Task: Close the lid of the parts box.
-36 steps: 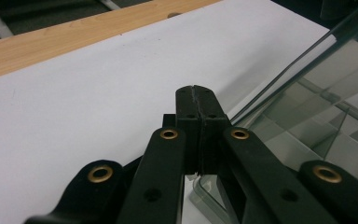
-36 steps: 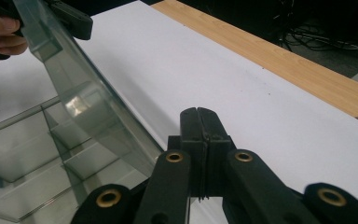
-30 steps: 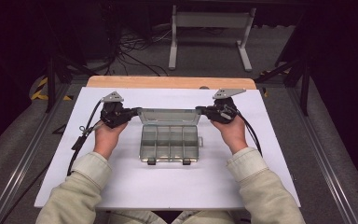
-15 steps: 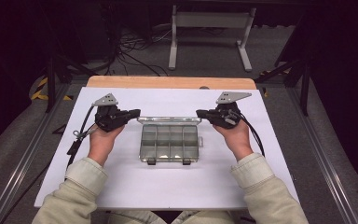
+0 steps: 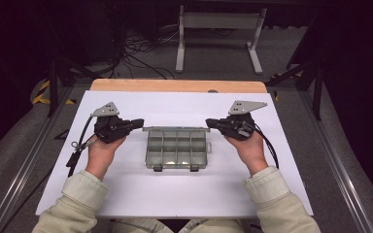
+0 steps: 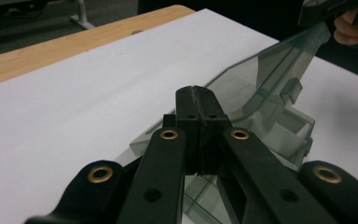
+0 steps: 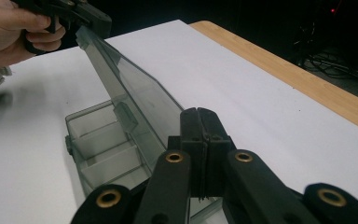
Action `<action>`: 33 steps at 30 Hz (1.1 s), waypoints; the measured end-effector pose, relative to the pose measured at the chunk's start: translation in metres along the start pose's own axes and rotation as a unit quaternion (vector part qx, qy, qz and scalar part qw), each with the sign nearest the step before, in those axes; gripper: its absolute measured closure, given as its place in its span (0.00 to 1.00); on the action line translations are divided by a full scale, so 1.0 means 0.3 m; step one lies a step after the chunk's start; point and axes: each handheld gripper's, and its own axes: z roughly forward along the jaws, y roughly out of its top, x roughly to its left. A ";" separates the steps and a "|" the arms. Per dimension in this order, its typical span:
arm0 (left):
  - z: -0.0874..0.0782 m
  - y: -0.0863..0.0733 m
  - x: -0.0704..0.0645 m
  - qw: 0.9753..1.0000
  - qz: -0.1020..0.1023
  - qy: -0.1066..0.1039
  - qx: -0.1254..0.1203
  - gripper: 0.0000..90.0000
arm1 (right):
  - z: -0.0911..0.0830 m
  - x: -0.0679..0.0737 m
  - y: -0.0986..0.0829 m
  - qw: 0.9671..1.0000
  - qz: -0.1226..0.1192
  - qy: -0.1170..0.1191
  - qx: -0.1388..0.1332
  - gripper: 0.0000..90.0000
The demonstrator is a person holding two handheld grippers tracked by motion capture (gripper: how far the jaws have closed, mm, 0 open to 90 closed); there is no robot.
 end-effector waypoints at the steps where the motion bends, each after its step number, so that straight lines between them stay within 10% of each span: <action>1: -0.001 -0.001 -0.006 1.000 -0.001 -0.002 0.001 1.00 | -0.004 0.005 0.000 1.000 -0.001 0.000 0.000 1.00; 33: -0.013 -0.002 -0.091 0.995 0.035 -0.040 0.083 0.99 | -0.002 0.071 -0.020 0.994 -0.010 0.051 0.092 1.00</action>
